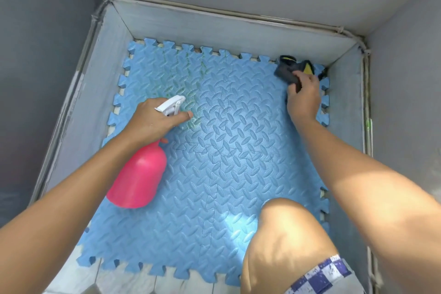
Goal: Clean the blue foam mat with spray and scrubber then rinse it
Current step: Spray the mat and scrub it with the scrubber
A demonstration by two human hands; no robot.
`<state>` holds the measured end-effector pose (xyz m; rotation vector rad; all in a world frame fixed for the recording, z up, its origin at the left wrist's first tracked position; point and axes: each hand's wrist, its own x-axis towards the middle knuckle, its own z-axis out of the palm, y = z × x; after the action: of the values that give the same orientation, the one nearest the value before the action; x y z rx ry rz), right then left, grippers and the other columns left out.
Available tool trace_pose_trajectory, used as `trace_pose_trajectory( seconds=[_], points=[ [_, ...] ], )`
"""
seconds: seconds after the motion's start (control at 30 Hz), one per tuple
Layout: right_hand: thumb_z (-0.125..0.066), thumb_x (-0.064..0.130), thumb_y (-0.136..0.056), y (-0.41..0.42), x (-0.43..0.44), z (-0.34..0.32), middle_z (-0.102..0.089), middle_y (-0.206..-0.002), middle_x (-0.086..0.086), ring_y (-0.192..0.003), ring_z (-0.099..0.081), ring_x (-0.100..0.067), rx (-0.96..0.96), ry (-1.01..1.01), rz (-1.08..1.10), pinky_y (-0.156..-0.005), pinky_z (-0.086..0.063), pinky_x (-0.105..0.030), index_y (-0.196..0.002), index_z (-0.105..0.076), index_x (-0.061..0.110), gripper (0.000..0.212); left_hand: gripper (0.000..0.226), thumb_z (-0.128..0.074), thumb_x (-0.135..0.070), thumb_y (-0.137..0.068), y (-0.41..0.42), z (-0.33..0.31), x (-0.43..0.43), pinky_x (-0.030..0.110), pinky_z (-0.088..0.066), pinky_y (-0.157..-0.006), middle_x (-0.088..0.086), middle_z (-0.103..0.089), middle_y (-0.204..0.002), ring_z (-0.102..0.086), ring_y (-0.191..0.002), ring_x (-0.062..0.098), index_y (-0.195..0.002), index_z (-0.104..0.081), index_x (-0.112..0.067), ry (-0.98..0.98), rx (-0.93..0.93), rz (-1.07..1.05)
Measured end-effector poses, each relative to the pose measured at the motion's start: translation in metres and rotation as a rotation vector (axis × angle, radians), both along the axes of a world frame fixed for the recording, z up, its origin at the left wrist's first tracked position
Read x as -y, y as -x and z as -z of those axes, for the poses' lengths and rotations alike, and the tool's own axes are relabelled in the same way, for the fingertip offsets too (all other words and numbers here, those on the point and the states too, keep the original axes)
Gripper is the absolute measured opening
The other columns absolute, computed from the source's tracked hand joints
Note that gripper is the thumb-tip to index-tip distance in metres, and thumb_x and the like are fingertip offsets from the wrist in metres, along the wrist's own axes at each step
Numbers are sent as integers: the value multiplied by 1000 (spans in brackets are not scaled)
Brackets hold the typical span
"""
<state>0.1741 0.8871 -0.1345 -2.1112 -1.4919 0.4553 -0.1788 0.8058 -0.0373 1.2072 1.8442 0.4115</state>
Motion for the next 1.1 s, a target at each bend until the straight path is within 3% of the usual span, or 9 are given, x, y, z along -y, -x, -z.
trace_pose_trajectory(
  seconds=[0.13,0.27,0.37,0.47,0.63,0.7,0.83,1.0,1.1],
  points=[
    [-54,18,-94,15,18,0,-56,-129,-4,-111,-56,-25,120,23,-100,-86,-43,-32,-133,-62,20,40,64,-84,-61,-66,10,9,13,45,-64,-71,20,-69,-84,-59,-67,14,-96,-71,-5,-9,-2,33],
    [-56,19,-94,28,34,2,-58,-125,-3,-108,-58,-24,122,-7,-216,-85,-43,-32,-133,-63,18,40,52,-83,-57,-67,28,17,32,24,-48,-56,10,-67,-57,-56,-45,11,-85,-77,-8,24,-13,-76],
    [-57,21,-91,35,27,2,-60,-124,-1,-102,-61,-23,94,6,-148,-85,-46,-32,-130,-65,18,40,67,-77,-64,-61,42,18,39,34,-54,-62,14,-69,-60,-62,-50,23,-85,-74,-1,-28,-2,-164],
    [-57,25,-91,43,23,0,-60,-124,-2,-102,-61,-24,104,25,-125,-90,-47,-38,-130,-64,19,40,55,-81,-57,-71,58,13,42,34,-54,-78,3,-76,-77,-69,-74,23,-88,-76,-6,-44,23,-149],
    [-60,27,-92,69,20,-7,-60,-129,-4,-111,-60,-28,100,100,-179,-96,-44,-42,-133,-64,19,42,53,-83,-47,-79,61,4,52,32,-39,-60,16,-60,-61,-46,-55,18,-67,-58,-2,-116,-63,-221],
    [-61,28,-93,85,20,-8,-60,-129,-5,-111,-60,-29,113,115,-239,-95,-45,-43,-133,-63,19,41,55,-83,-46,-79,58,2,52,33,-35,-57,5,-45,-56,-39,-53,20,-62,-47,-9,-183,-142,-245],
    [-61,29,-94,110,25,-7,-58,-130,-7,-110,-60,-31,136,117,-321,-95,-46,-48,-134,-62,17,42,44,-83,-43,-80,59,-3,47,28,-39,-58,-5,-52,-61,-48,-55,13,-70,-57,-10,-222,-100,-229],
    [-61,26,-92,112,21,-9,-55,-132,-10,-111,-58,-34,166,170,-340,-94,-45,-48,-135,-58,17,44,55,-81,-50,-79,62,-2,50,31,-33,-55,-7,-38,-52,-38,-51,17,-61,-45,-13,-232,-153,-313],
    [-61,25,-92,114,17,-12,-56,-132,-12,-112,-58,-35,208,196,-344,-93,-44,-46,-136,-57,16,45,50,-81,-51,-78,69,-2,50,38,-47,-63,3,-56,-62,-53,-61,26,-70,-54,-9,-209,-131,-310]
  ],
)
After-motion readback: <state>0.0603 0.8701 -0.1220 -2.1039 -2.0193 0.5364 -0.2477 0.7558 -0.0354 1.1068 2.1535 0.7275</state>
